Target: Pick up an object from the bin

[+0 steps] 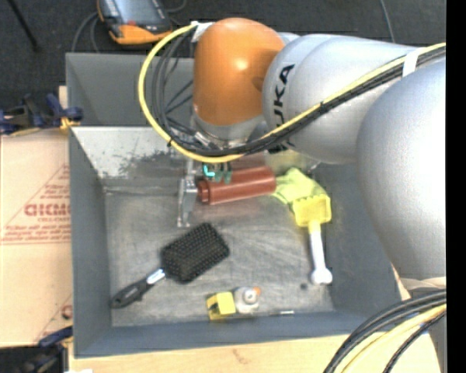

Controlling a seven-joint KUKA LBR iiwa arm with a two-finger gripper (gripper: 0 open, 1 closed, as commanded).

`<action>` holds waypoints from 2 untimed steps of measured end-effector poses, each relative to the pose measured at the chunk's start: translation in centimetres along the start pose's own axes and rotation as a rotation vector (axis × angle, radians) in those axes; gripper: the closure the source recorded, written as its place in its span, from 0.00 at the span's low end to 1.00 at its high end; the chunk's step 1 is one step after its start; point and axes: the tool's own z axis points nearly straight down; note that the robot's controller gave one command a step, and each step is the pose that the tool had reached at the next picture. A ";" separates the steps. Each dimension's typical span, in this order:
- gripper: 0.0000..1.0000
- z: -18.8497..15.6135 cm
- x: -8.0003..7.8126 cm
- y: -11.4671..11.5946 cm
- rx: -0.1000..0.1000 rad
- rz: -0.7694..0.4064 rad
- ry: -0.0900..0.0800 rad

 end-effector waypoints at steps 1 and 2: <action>0.00 -0.5 -0.2 -0.1 -0.001 0.002 -0.009; 0.00 3.9 1.2 -1.6 0.000 -0.105 -0.011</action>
Offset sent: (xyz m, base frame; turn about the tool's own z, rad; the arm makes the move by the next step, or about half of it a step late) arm -0.0407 -0.0445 -0.1235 -0.2986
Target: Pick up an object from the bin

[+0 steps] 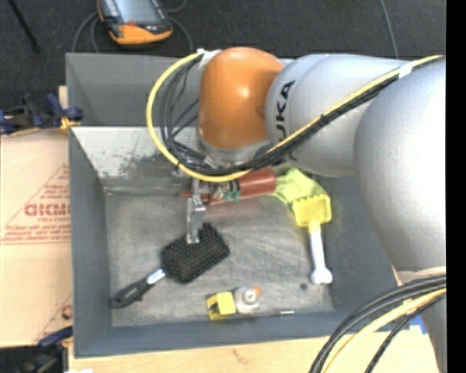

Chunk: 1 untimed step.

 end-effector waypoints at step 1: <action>0.00 6.9 3.0 -3.5 -0.002 -0.272 -0.005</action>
Offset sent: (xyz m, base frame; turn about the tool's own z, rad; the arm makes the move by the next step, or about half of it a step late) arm -0.0199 -0.0393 -0.0842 -0.5255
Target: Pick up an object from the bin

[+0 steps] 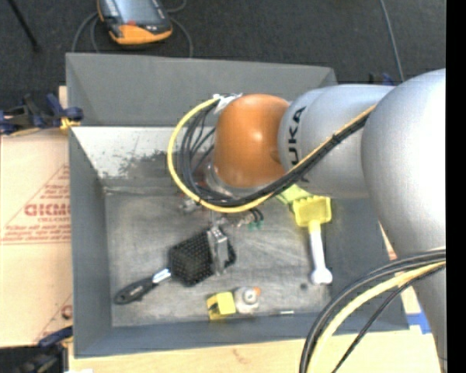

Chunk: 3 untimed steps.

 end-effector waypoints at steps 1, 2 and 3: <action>0.00 1.9 0.5 -0.7 -0.002 -0.031 -0.003; 0.00 -1.5 0.9 -0.3 0.001 -0.086 0.006; 1.00 1.0 0.1 -0.8 -0.002 -0.030 0.009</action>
Offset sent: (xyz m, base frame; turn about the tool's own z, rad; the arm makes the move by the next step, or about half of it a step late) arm -0.0094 -0.0056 0.0152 -0.0877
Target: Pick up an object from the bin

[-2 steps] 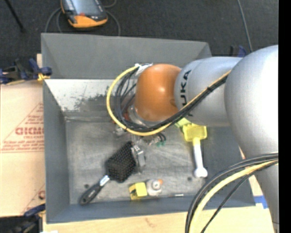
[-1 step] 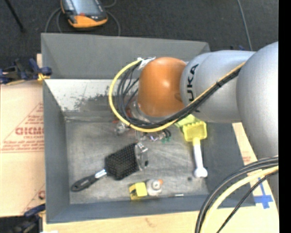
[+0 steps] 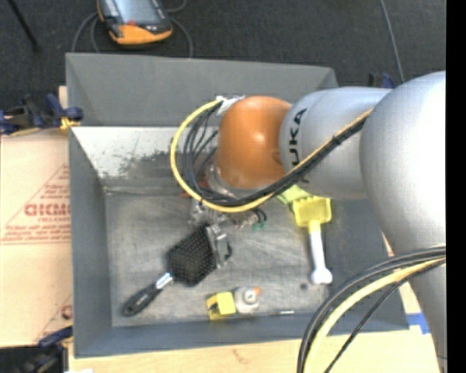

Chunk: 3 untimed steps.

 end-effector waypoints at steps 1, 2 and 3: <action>1.00 0.0 0.0 0.0 0.000 0.000 0.000; 1.00 0.0 0.0 0.0 0.000 0.000 0.000; 1.00 0.0 0.0 0.0 0.000 0.000 0.000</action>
Offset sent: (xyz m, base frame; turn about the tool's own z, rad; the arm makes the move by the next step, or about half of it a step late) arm 0.0001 -0.0002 0.0104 0.0000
